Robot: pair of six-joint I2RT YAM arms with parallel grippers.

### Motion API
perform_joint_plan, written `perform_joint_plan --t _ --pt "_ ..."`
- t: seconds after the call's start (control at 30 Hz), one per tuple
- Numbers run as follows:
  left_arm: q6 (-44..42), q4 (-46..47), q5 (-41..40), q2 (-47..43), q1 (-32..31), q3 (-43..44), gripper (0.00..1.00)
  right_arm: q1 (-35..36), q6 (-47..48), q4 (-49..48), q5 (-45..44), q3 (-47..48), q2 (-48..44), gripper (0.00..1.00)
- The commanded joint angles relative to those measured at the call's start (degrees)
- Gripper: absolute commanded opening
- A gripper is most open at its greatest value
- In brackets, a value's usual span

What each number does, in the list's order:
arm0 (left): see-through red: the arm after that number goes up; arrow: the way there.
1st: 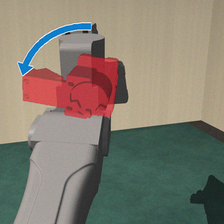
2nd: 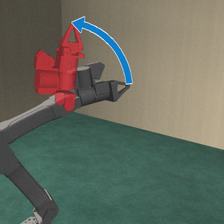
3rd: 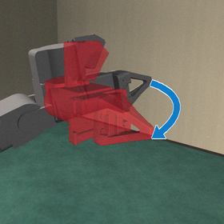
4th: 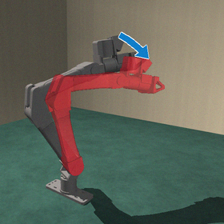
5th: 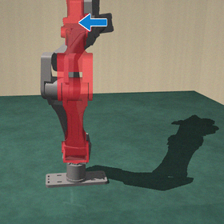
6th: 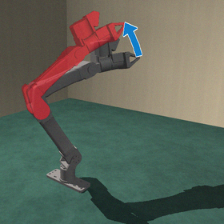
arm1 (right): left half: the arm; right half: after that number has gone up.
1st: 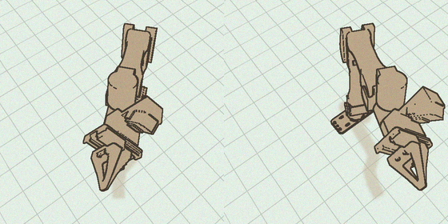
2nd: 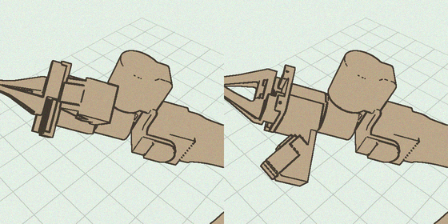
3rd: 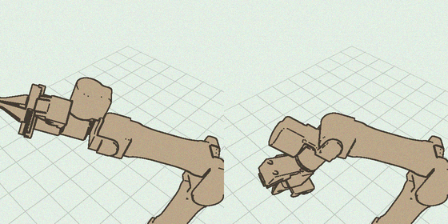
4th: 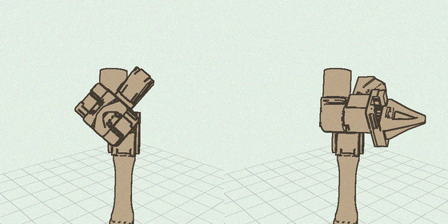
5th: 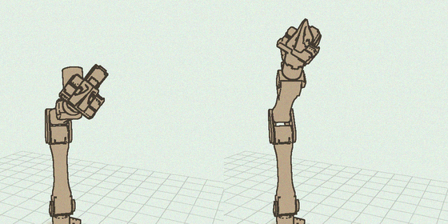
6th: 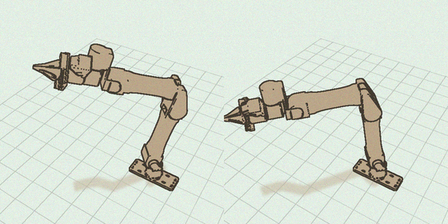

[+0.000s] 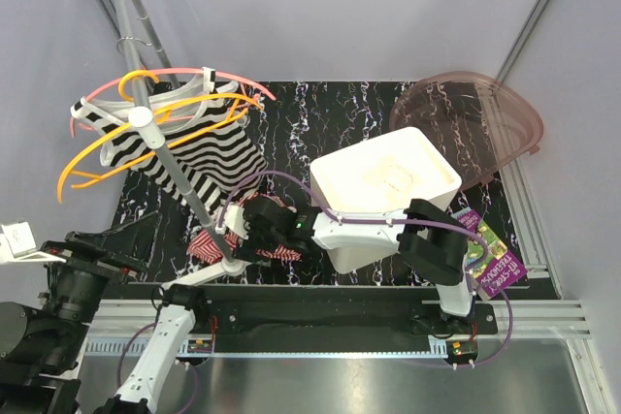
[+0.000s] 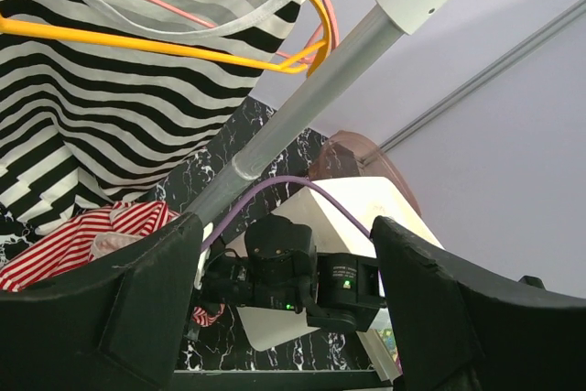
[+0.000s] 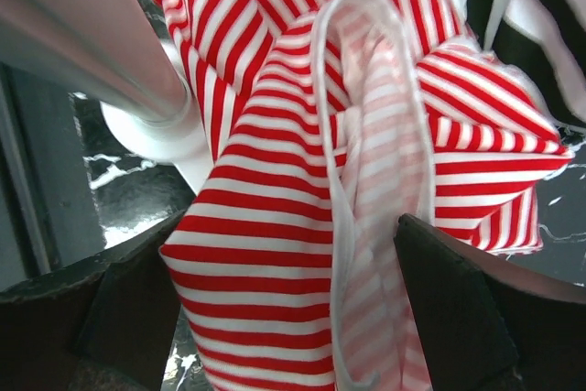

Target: Remove the tank top from the hanger

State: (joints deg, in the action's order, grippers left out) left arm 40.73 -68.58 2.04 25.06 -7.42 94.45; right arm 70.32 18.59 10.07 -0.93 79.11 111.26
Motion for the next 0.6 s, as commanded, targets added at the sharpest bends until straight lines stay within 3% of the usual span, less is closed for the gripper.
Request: perform_joint_plan --t 0.0,0.27,0.4,0.43,0.57 --pt "-1.5 1.1 -1.2 2.0 -0.8 0.6 0.78 -0.6 1.4 -3.4 -1.5 0.0 2.7 0.95" --pt "-1.6 -0.1 -5.8 2.3 -4.3 2.4 0.78 -1.5 -2.1 -9.5 -3.5 -4.9 2.4 0.93" --pt "-0.5 -0.4 -6.6 1.6 -5.1 1.6 0.77 -1.5 -1.6 -9.5 -6.4 -3.9 4.0 0.80" --pt "0.0 -0.6 -6.7 1.4 -5.2 1.5 0.77 -1.5 -1.5 -9.7 -6.9 -3.9 3.8 0.72" --pt "2.0 -1.0 -6.9 0.2 -5.5 0.5 0.76 -1.5 -1.5 -11.4 -8.7 -4.0 2.6 0.56"
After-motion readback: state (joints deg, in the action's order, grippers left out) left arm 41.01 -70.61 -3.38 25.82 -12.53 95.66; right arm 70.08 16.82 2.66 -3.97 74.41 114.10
